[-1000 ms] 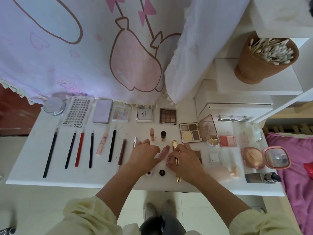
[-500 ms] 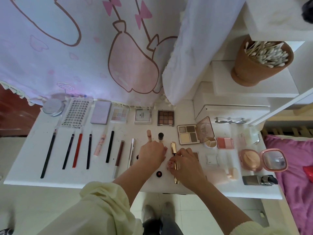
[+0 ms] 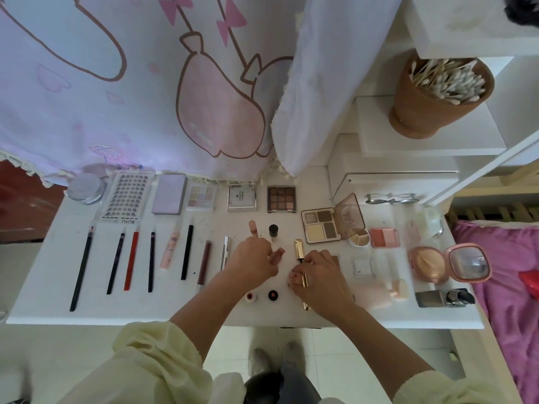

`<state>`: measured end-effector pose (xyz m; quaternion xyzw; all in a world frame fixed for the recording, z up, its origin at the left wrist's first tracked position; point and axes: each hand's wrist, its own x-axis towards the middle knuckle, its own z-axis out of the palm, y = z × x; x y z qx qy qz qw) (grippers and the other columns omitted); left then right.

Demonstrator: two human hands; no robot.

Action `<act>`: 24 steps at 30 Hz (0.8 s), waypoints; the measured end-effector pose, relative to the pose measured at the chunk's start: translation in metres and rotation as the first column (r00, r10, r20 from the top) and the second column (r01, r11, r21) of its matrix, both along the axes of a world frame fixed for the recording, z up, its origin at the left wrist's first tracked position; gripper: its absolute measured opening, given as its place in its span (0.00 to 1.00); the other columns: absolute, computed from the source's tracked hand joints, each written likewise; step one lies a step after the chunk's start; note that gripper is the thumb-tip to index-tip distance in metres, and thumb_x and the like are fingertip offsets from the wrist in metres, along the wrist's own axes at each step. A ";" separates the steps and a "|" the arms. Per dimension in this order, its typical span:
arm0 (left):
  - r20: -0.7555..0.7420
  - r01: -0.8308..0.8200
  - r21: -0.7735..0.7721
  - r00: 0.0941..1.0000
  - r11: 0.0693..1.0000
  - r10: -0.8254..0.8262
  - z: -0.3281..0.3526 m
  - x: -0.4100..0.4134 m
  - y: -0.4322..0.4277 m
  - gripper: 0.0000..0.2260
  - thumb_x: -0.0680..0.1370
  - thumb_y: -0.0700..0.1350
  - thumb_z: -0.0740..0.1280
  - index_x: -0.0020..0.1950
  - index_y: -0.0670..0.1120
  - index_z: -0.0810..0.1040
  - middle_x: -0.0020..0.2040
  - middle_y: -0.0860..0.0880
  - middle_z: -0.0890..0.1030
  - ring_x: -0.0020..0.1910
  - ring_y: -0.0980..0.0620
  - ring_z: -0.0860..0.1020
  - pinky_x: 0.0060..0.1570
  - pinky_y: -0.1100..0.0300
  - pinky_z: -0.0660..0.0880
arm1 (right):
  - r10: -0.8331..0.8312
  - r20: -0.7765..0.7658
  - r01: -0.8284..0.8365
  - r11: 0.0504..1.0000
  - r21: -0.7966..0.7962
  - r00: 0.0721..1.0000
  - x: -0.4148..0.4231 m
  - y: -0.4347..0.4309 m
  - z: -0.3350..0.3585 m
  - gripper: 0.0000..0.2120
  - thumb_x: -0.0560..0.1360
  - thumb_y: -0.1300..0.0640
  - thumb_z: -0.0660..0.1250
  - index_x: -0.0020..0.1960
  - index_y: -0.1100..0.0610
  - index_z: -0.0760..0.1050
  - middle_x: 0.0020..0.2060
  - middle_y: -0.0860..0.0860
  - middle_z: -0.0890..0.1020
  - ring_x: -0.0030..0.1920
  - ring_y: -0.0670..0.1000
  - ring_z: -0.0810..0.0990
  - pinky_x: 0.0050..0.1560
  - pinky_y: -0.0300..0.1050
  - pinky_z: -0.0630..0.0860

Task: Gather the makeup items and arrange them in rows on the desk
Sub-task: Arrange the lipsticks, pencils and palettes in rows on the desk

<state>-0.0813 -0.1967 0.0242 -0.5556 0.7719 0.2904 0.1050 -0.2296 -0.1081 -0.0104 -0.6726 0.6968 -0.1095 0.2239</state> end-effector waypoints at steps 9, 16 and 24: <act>-0.166 -0.053 0.064 0.984 0.997 0.063 0.001 0.016 0.004 0.11 0.77 0.55 0.66 0.51 0.48 0.78 0.42 0.50 0.83 0.42 0.55 0.81 0.51 0.63 0.73 | -0.015 0.004 0.015 0.999 0.032 1.000 0.001 -0.002 0.004 0.15 0.76 0.45 0.66 0.59 0.49 0.80 0.54 0.46 0.74 0.57 0.46 0.67 0.53 0.35 0.59; -0.207 0.006 0.098 0.978 0.995 0.015 0.002 0.014 0.005 0.06 0.75 0.49 0.69 0.47 0.49 0.74 0.43 0.48 0.83 0.43 0.51 0.81 0.48 0.56 0.80 | -0.011 0.003 0.011 0.999 0.040 1.000 0.002 -0.008 0.009 0.15 0.77 0.45 0.65 0.61 0.48 0.79 0.56 0.47 0.74 0.59 0.47 0.66 0.55 0.36 0.59; -0.220 0.094 0.096 0.973 0.991 -0.071 0.000 0.012 0.004 0.07 0.74 0.41 0.70 0.51 0.46 0.78 0.50 0.50 0.82 0.50 0.53 0.80 0.54 0.58 0.78 | -0.024 0.014 0.024 0.999 0.035 1.000 0.000 -0.009 0.008 0.15 0.76 0.45 0.67 0.60 0.47 0.80 0.53 0.47 0.74 0.58 0.47 0.66 0.53 0.36 0.59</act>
